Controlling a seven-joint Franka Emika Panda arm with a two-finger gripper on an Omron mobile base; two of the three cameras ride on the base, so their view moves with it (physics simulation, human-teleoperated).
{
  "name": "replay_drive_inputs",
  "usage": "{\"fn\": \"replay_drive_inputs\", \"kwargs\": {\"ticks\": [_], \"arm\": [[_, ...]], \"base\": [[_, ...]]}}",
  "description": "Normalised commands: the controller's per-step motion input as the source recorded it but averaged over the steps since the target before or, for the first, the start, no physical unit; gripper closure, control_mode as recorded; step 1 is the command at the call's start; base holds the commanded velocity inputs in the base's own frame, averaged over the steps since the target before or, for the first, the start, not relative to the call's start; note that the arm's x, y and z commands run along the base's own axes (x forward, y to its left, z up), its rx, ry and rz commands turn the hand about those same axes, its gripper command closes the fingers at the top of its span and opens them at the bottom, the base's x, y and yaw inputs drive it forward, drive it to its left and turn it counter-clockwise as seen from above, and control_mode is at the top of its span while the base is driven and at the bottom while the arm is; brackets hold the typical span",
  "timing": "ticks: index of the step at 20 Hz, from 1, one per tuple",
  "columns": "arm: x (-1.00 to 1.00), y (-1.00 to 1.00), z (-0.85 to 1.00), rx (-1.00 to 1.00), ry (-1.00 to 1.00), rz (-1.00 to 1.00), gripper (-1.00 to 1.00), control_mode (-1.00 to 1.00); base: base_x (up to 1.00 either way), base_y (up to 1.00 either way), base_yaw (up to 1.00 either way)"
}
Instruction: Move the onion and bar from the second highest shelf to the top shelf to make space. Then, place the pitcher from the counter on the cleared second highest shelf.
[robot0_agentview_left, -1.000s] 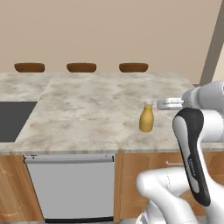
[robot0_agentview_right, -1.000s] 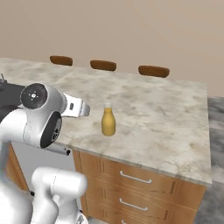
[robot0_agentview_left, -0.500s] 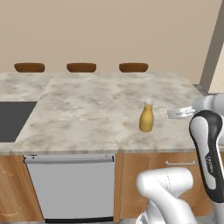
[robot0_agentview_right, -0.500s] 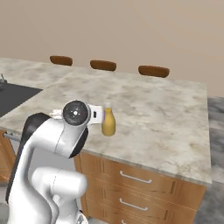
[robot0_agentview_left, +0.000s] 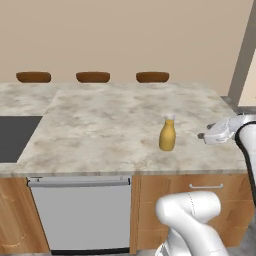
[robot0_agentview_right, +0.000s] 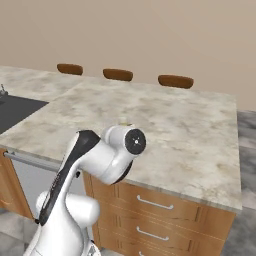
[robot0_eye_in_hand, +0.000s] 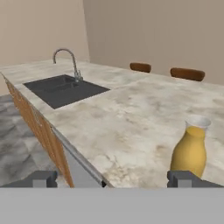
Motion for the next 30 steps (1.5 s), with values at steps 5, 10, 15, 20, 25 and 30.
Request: {"fn": "replay_drive_inputs", "kwargs": {"ticks": [5, 10, 15, 20, 25, 30], "arm": [[0.35, -0.06, -0.05, 0.06, -0.05, 0.19, -1.00, -1.00], [0.49, 0.00, -0.04, 0.20, -0.11, 0.04, -1.00, -1.00], [0.48, 0.00, -0.08, 0.20, -0.05, 0.01, -1.00, -1.00], [0.40, 0.00, -0.09, 0.10, 0.00, 0.03, -1.00, -1.00], [0.22, -0.09, -0.17, 0.00, 0.00, 0.00, -1.00, -1.00], [0.24, -0.01, -0.17, 0.00, 0.00, 0.00, -1.00, -1.00]], "base": [[0.00, 0.00, 0.00], [0.00, 0.00, 0.00], [0.00, 0.00, 0.00], [0.00, 0.00, 0.00], [0.00, 0.00, 0.00], [0.00, 0.00, 0.00]]}}
